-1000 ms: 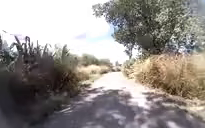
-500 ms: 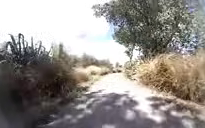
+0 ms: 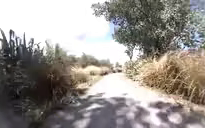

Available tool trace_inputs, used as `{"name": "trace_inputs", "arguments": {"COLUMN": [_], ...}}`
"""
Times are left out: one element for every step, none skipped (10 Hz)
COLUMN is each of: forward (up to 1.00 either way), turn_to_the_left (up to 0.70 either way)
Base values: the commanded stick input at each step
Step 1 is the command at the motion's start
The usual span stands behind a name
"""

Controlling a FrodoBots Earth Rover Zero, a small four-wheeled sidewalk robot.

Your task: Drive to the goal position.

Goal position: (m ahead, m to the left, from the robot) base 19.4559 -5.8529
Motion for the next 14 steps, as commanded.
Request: {"name": "trace_inputs", "arguments": {"forward": [0.85,0.85,0.85,0.85,0.85,0.85,0.85,0.85,0.85,0.85,0.85,0.85,0.85,0.85], "turn_to_the_left": [-0.04,-0.03,-0.02,-0.02,-0.02,-0.02,-0.03,-0.03,-0.03,-0.03,-0.03,-0.04,-0.04,-0.04]}}
